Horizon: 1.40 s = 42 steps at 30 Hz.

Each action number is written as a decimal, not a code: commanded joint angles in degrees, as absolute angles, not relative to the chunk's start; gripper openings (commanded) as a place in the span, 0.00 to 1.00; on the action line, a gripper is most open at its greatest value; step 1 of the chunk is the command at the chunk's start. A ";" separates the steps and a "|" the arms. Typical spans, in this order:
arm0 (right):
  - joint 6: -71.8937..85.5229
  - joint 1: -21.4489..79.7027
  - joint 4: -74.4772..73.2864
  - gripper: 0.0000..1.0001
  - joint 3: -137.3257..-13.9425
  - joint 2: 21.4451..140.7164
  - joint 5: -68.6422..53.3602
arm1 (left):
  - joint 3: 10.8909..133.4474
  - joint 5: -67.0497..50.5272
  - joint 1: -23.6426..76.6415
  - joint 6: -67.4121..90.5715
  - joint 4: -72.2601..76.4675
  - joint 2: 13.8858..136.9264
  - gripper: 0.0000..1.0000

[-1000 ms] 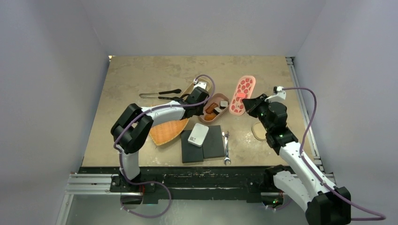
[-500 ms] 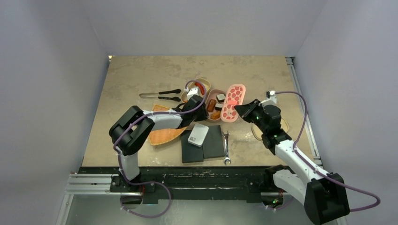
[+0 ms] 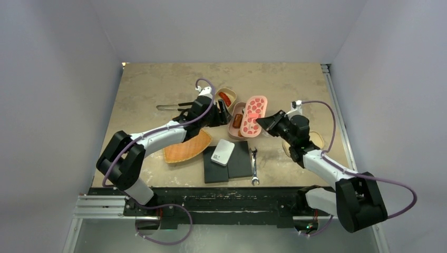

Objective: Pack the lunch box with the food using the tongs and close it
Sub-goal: Close the box lid on the packing box.

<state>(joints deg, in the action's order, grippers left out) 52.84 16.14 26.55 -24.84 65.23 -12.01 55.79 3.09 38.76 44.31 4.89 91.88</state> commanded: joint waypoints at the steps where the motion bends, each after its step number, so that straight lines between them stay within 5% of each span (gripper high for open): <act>1: 55.37 17.20 34.94 0.00 -27.18 68.43 -14.45 | 59.26 -1.90 36.42 36.01 2.55 90.56 0.65; 14: 65.46 19.89 44.38 0.00 -29.98 80.54 -14.92 | 66.97 -15.22 34.16 30.21 -1.54 99.34 0.70; 42: 70.54 21.85 46.91 0.00 -30.85 90.36 -6.99 | 70.36 -17.21 31.19 29.31 -6.86 104.38 0.65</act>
<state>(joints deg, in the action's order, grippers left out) 69.82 21.50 43.03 -28.82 89.30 -8.27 69.17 -15.20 31.86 30.39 -8.38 103.07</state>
